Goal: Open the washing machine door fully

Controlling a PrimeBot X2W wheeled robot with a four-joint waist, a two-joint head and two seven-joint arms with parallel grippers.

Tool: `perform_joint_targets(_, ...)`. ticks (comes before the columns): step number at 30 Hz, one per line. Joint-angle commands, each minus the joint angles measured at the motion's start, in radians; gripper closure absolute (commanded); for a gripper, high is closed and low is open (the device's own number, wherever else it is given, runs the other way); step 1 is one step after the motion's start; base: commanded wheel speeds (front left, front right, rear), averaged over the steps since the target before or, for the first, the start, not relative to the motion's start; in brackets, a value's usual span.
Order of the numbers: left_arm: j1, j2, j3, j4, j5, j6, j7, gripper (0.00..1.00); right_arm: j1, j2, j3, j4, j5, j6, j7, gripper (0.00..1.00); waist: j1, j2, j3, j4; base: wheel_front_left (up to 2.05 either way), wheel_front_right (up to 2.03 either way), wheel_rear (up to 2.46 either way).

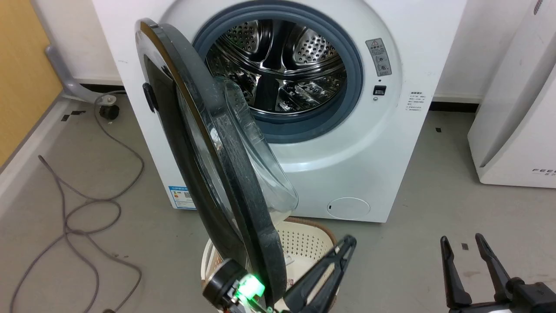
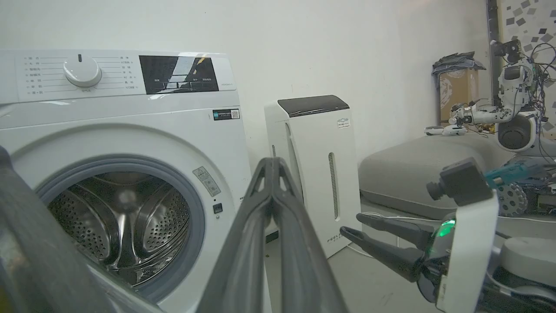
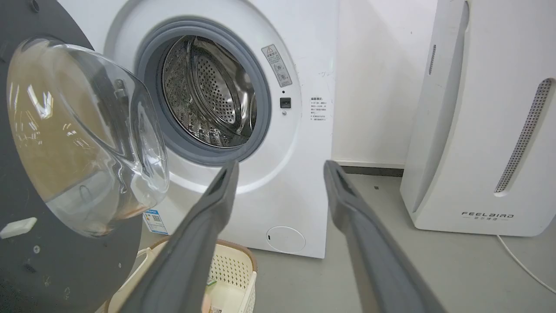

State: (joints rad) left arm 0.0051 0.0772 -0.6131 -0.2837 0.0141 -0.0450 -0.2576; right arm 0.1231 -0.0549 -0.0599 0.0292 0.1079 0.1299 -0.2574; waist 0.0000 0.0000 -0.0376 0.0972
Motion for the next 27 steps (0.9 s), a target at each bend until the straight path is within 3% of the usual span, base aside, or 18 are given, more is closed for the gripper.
perform_joint_targets(1,0.013,0.005,-0.005,0.013,-0.005,-0.003,-0.004,1.0,0.01,0.005,0.0,0.004,0.011,0.001,-0.004,0.0,0.0,0.0,0.002,0.001,0.0,0.0,0.0)
perform_joint_targets(15,0.045,0.032,0.061,0.212,-0.04,0.041,-0.004,1.0,-0.01,0.005,-0.003,0.015,0.023,0.001,-0.004,0.0,0.0,0.0,0.033,0.011,0.0,0.0,0.0)
perform_joint_targets(27,0.06,0.041,0.135,0.234,-0.053,0.065,-0.004,1.0,-0.019,0.005,0.002,0.027,0.042,0.001,-0.004,0.0,0.0,0.0,0.046,0.061,0.0,0.0,0.0)
